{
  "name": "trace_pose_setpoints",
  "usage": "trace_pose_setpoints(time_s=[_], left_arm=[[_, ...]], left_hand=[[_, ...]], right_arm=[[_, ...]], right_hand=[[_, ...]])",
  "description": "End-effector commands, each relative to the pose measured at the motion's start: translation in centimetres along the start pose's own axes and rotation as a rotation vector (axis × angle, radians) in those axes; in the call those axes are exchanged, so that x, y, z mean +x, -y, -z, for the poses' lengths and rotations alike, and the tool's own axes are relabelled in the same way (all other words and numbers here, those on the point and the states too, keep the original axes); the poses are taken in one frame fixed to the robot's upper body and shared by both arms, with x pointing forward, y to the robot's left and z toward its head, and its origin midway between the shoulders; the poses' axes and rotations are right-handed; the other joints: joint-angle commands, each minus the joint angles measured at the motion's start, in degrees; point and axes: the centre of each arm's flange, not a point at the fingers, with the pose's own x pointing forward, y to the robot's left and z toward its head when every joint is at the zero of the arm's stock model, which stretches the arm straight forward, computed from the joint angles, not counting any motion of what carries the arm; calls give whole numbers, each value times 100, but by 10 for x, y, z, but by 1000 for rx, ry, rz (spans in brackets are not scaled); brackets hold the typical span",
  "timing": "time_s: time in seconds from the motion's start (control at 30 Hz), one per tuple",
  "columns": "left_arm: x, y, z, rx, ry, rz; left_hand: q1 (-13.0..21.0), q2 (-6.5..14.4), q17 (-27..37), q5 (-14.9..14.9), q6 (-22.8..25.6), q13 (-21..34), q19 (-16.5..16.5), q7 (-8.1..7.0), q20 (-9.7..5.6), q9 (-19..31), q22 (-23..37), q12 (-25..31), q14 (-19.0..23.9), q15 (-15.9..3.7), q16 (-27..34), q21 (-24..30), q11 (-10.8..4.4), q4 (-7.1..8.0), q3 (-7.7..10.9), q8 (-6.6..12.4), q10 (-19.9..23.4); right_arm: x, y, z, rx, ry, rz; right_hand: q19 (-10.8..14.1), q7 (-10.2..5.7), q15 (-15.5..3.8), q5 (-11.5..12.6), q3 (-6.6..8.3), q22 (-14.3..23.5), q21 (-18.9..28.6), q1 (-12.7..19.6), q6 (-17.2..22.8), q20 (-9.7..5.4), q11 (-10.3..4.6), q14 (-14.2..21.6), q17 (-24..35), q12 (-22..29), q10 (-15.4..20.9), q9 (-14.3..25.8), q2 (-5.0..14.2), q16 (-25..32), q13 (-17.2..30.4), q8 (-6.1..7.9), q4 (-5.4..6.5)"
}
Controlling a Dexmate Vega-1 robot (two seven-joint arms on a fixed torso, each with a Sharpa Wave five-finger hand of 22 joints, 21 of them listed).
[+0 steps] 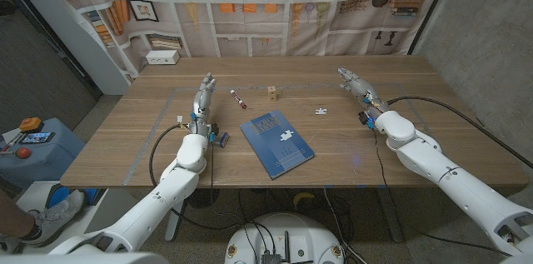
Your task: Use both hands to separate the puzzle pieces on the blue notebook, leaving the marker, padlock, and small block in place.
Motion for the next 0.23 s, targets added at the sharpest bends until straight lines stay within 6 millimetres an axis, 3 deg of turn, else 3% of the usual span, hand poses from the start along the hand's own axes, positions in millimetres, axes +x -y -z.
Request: trace_pose_setpoints(time_s=[0.03,0.1,0.23], left_arm=[[3,1,3,-16,-10,12],[5,0,4,-20,-12,12],[9,1,4,-38,-5,24]], left_hand=[[23,476,6,-1,-37,17,-69,-22,-326,1,10,-15,53,-344,11,-18,-31,20,-1,17,-36],[14,463,7,-2,-41,16,-85,-14,-332,1,10,-13,93,-336,23,-22,-24,24,-4,23,-41],[12,452,2,0,-30,16,-108,22,-345,0,9,-13,120,-316,22,-27,-18,19,1,38,-57]], right_arm=[[10,-10,3,148,13,20],[11,-12,3,176,16,25],[13,-14,3,223,26,30]], right_hand=[[-337,53,127,7,-11,13,-58,-161,-175,19,7,-62,-15,-11,-97,-4,41,-61,2,8,52],[-419,91,162,12,-6,14,-60,-194,-207,10,12,-40,-18,-8,-103,-4,77,-56,2,12,67],[-512,349,181,19,-24,14,-11,-323,-261,-25,115,-112,-27,-15,-160,-6,124,-95,-1,33,102]])
